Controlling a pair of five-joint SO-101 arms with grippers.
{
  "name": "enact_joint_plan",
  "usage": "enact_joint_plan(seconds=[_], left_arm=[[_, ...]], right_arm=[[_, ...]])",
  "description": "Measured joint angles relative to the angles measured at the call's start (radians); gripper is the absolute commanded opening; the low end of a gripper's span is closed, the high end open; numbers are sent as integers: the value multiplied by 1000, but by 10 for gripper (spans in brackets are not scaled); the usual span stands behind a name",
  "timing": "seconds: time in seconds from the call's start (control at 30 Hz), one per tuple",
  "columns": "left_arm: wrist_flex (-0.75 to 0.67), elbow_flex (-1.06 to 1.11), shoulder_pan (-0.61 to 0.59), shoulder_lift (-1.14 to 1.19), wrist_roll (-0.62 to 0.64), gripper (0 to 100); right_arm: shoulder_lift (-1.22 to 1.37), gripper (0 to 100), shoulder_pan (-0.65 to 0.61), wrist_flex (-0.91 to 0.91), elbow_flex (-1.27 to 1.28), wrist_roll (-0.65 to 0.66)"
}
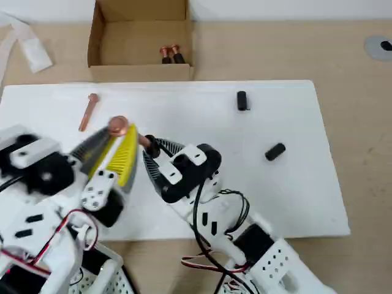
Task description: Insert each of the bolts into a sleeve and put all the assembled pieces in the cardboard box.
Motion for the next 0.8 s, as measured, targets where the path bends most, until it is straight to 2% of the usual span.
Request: enact_joint_plan(seconds=[0.27,0.8], left_arm=[[-2,12,21,0,-86,5],[-2,12,21,-6,-97,5]], right_arm=[[0,10,0,0,0,0],[0,10,0,0,0,0]])
